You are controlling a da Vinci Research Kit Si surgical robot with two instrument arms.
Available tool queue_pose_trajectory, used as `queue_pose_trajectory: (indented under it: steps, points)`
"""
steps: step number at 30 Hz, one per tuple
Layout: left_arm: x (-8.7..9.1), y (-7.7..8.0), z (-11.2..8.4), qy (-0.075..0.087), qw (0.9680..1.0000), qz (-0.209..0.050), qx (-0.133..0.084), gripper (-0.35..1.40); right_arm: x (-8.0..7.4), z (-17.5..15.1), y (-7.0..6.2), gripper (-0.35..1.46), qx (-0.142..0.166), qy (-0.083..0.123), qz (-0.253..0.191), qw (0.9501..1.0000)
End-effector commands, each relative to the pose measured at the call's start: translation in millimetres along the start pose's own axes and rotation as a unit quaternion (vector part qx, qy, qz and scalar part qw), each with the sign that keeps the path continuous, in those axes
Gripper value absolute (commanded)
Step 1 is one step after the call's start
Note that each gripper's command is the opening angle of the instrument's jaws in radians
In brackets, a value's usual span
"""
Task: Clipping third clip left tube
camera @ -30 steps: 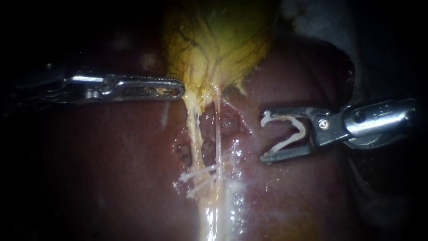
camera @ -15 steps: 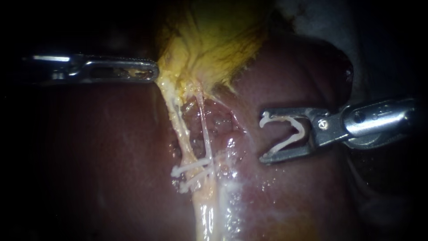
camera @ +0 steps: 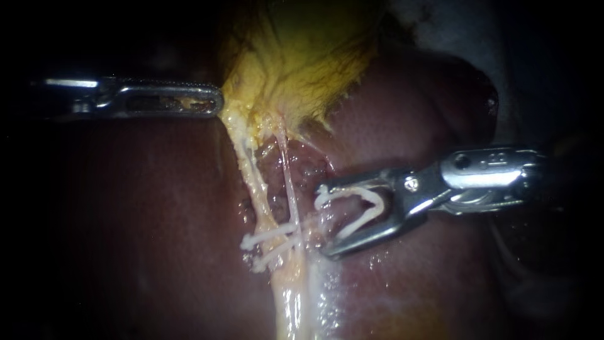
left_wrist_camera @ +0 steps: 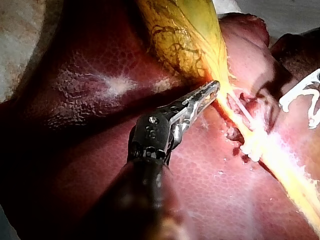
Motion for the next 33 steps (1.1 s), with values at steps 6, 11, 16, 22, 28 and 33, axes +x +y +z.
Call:
queue_pose_trajectory:
  steps: [6,11,16,22,28,33]
  points:
    - [0.0,-0.1,0.0,0.000,1.0000,0.000,0.000,-0.35,-1.5,2.5,1.3,0.54,0.008,-0.005,0.017,0.9998]
    - [0.0,-0.1,0.0,0.000,1.0000,0.000,0.000,-0.35,-3.4,3.9,2.8,0.54,0.011,-0.010,0.033,0.9993]
    - [0.0,-0.2,0.0,0.000,1.0000,0.000,0.000,-0.35,-5.3,5.0,4.5,0.54,0.005,-0.011,0.051,0.9986]
    - [0.1,-0.2,0.0,0.000,1.0000,0.000,-0.001,-0.35,-7.5,5.7,6.4,0.54,0.001,-0.013,0.066,0.9978]
    - [0.1,-0.2,0.0,0.000,1.0000,0.000,-0.001,-0.35,-8.5,6.0,8.0,0.54,0.001,-0.013,0.078,0.9969]
    - [0.2,-0.2,0.1,0.000,1.0000,0.000,-0.001,-0.35,-8.8,6.8,8.5,0.54,0.014,-0.005,0.091,0.9958]
